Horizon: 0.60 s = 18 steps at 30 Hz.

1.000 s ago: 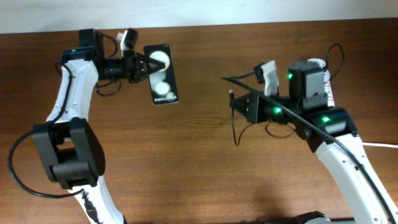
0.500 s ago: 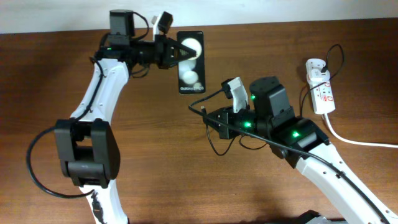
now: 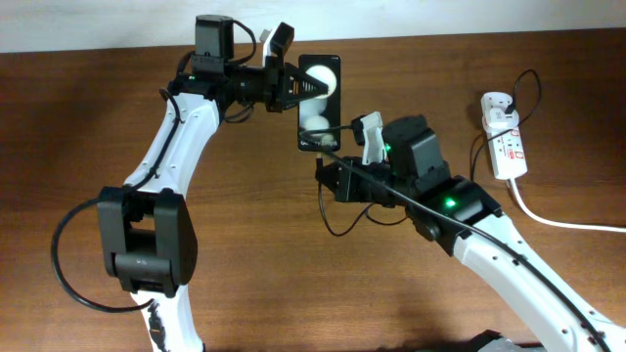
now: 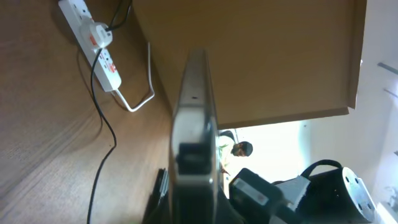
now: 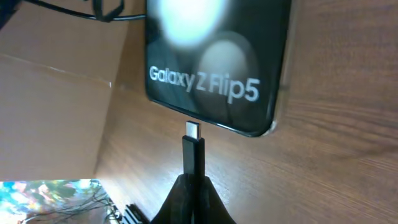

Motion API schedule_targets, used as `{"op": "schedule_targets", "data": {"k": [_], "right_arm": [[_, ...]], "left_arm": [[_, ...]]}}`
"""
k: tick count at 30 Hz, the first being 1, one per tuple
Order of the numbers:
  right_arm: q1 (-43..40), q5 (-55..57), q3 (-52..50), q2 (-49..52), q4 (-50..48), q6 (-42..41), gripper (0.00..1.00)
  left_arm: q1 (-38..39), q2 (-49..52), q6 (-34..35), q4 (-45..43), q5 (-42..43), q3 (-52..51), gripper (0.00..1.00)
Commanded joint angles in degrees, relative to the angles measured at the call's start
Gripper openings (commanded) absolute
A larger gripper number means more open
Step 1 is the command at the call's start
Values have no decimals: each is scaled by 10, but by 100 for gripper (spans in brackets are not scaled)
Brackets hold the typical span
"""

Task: Plug charger to phone and switch on socket
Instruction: 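Push the cable connector into the phone's bottom port held by left gripper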

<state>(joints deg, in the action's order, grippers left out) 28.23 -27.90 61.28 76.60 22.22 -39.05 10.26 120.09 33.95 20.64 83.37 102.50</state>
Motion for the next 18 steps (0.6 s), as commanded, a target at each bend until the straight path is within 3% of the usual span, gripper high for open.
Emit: {"op": "schedule_targets", "data": {"k": [1, 18], "right_arm": [[4, -2, -1, 7, -6, -11, 4], [3, 4, -1, 7, -27, -2, 4]], "left_arm": [[-2, -18, 30, -30, 8, 8, 0], [-2, -18, 44, -48, 8, 7, 0]]}}
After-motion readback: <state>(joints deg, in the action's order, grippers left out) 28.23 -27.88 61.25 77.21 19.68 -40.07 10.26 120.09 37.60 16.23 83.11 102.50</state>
